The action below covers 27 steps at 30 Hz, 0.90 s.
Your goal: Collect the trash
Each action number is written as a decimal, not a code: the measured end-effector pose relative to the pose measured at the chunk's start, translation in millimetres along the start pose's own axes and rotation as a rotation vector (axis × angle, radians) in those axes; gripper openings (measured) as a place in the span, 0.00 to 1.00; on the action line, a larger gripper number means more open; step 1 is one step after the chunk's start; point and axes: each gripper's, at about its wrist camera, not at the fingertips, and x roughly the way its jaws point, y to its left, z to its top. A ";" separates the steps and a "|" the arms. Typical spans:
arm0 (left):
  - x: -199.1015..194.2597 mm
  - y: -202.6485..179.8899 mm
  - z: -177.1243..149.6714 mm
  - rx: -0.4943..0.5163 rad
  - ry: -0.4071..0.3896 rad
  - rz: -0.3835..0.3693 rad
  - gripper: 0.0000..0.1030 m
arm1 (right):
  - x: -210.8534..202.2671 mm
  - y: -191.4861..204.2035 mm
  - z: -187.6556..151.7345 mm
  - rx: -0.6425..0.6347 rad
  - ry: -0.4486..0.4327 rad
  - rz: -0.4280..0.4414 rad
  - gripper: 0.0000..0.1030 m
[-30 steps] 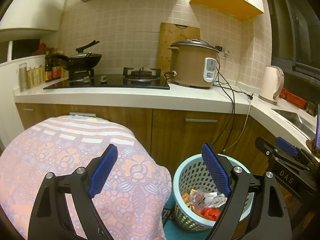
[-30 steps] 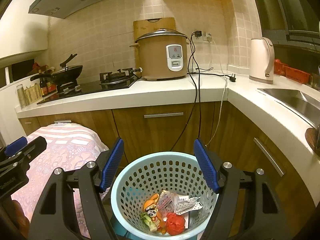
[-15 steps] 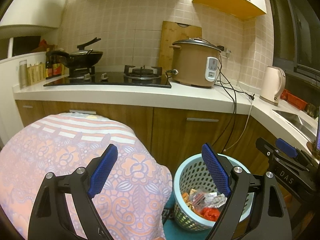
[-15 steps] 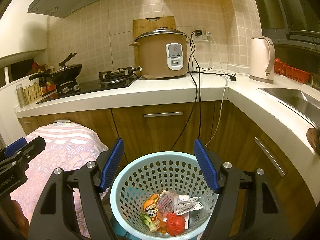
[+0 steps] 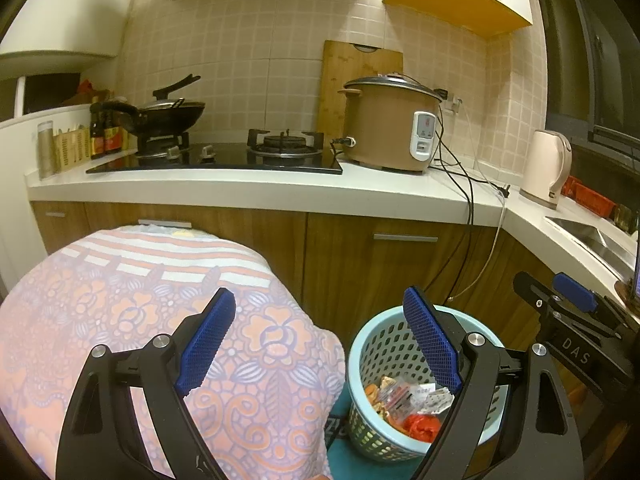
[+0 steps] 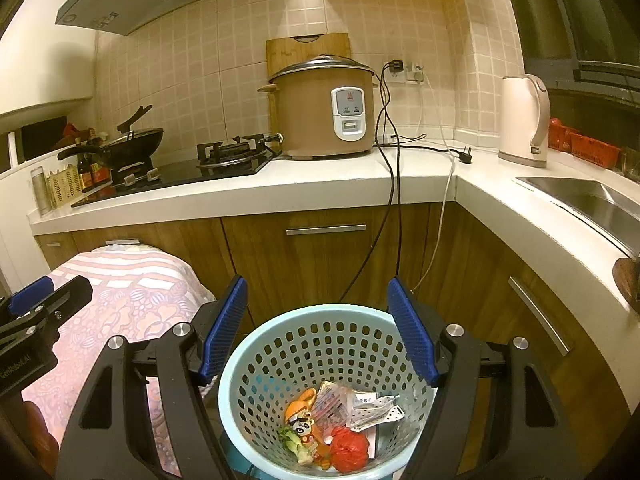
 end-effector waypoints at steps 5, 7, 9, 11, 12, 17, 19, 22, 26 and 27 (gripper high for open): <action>0.9 -0.1 -0.5 0.001 0.002 0.002 0.81 | -0.6 -2.0 1.1 0.001 -0.005 -0.016 0.67; 2.0 0.1 -1.2 0.003 0.006 0.000 0.81 | -1.7 -2.7 1.3 0.000 -0.007 -0.020 0.67; 3.2 0.1 -2.1 0.004 0.010 -0.001 0.81 | -2.5 -3.2 1.7 -0.001 -0.010 -0.024 0.67; 4.1 -0.2 -2.9 0.004 0.014 -0.002 0.81 | -2.7 -3.8 1.6 -0.001 -0.010 -0.026 0.66; 4.7 0.0 -2.8 0.004 0.016 -0.002 0.81 | -2.8 -4.0 1.6 -0.001 -0.010 -0.027 0.66; 5.7 0.3 -2.5 0.003 0.019 -0.003 0.81 | -3.2 -3.5 1.8 -0.001 -0.011 -0.027 0.67; 5.7 0.1 -2.5 0.005 0.018 -0.002 0.81 | -3.6 -4.4 1.8 -0.001 -0.013 -0.025 0.67; 5.8 0.0 -3.0 0.007 0.020 -0.003 0.81 | -3.7 -4.7 1.7 -0.001 -0.013 -0.026 0.66; 6.2 0.0 -4.5 0.007 0.023 -0.003 0.81 | -3.8 -5.0 1.7 0.000 -0.011 -0.026 0.66; 6.0 0.3 -4.9 0.007 0.024 -0.004 0.81 | -4.2 -4.9 1.6 0.000 -0.011 -0.027 0.66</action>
